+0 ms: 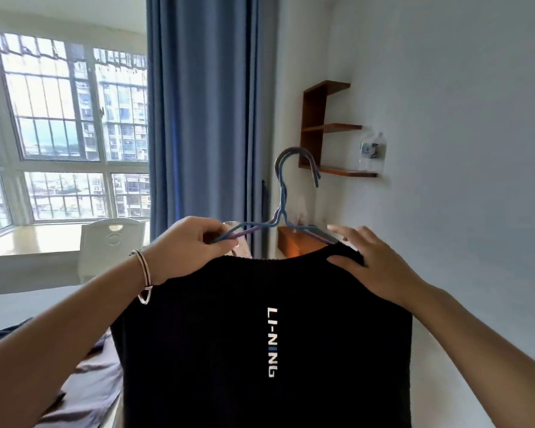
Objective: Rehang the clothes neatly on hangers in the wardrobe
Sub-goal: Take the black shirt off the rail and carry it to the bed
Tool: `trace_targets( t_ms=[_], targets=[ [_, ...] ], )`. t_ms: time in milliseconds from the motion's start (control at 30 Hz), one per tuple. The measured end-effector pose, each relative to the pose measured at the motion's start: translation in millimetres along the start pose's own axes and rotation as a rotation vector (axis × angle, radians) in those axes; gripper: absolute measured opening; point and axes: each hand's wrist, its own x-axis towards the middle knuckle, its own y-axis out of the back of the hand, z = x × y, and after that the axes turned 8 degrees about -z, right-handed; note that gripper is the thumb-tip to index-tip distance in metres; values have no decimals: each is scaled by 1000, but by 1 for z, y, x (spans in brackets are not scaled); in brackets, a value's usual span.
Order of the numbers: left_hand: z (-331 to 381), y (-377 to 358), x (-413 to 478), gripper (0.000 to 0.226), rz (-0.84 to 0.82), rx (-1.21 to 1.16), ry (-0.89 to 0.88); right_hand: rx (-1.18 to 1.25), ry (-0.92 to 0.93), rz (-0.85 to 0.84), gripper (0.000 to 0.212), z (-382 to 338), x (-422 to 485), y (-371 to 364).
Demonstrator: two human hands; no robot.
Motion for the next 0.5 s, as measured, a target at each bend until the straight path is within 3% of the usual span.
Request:
trace_targets(
  t_ms=[100,267,367,433,500],
  targets=[
    [-27,21,16,13,41,62,23,-66,31,87,33,-11,45,-20],
    [-82,52,27,10,149,235,42,-6,170,205,73,-33,127,-47],
    [-124,70,17,64,129,189,197,47,261,190,71,-41,167,-69],
    [-150,81,6,96,57,173,364,84,302,159,54,-45,192,-85],
    [-172,83,-3,97,17,243,504,135,343,145,40,-51,216,-102]
  ],
)
